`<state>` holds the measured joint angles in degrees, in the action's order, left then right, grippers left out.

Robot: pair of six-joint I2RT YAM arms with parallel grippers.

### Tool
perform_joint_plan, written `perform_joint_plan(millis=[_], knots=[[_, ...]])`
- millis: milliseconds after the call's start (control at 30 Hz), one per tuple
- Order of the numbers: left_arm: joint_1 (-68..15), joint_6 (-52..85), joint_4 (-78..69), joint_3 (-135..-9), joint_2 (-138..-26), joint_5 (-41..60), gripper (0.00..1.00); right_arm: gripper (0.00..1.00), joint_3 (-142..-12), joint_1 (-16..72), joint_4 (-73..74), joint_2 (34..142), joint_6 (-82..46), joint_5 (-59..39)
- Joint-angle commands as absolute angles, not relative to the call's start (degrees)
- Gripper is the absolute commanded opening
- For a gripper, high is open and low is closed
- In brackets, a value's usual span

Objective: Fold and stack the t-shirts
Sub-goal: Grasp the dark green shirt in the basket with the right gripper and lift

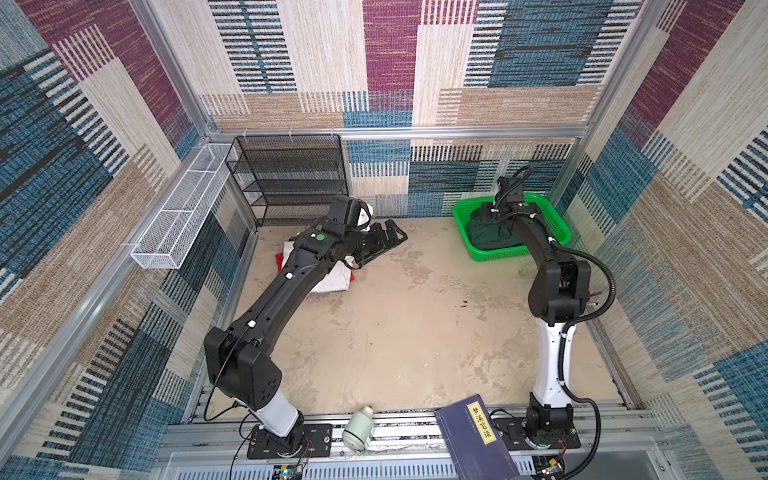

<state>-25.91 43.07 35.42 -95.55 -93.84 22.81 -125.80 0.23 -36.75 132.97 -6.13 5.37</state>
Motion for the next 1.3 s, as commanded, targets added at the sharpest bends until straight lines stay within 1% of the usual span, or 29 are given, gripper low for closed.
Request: perform_joint_plan(millis=[0,167,333,467,567,667,733,800,833,867,1100,1267], knots=[[-25.9,41.4,34.9,-95.3,-94.3,22.8,1.0,0.77,-130.5,-0.9,-45.0,137.4,-8.9,5.3],[-25.9,41.1,34.2,-95.3,-95.4,23.5,1.0,0.78,-131.8,-2.7,-44.7,141.0,-9.8,4.0],[-25.9,40.9,33.9,-95.3,-96.1,23.7,1.0,0.76,-134.5,-3.7,-46.1,144.6,-11.5,1.8],[-25.9,40.7,33.7,-95.5,-96.8,24.2,1.0,0.7,-135.6,-3.8,-47.7,146.6,-11.9,0.0],[-25.9,40.7,33.5,-95.8,-97.3,24.9,1.0,0.63,-135.6,-3.8,-48.2,147.3,-11.9,-1.4],[-25.9,40.4,33.6,-95.9,-97.3,25.1,1.0,0.51,-135.5,-3.8,-48.2,147.3,-11.9,-2.4],[-25.8,40.1,33.9,-96.0,-97.2,25.2,1.0,0.35,-135.5,-3.8,-47.9,146.8,-11.8,-2.8],[-25.8,39.9,34.1,-96.0,-96.9,25.3,1.0,0.14,-135.6,-3.8,-47.0,145.8,-11.2,-3.4],[-25.8,39.9,34.3,-96.0,-96.6,25.3,1.0,0.06,-135.5,-3.8,-46.4,145.1,-11.0,-3.6],[-25.8,39.8,34.4,-96.0,-96.4,25.3,1.0,0.0,-135.6,-3.8,-45.7,144.1,-10.8,-3.7],[-25.8,40.1,34.8,-95.3,-93.4,25.0,1.0,0.0,-134.3,-3.4,-42.2,133.5,-11.0,-3.6],[-25.8,41.2,34.2,-93.5,-89.3,23.9,1.0,0.0,-127.2,-2.5,-40.6,123.1,-10.9,-5.5]])
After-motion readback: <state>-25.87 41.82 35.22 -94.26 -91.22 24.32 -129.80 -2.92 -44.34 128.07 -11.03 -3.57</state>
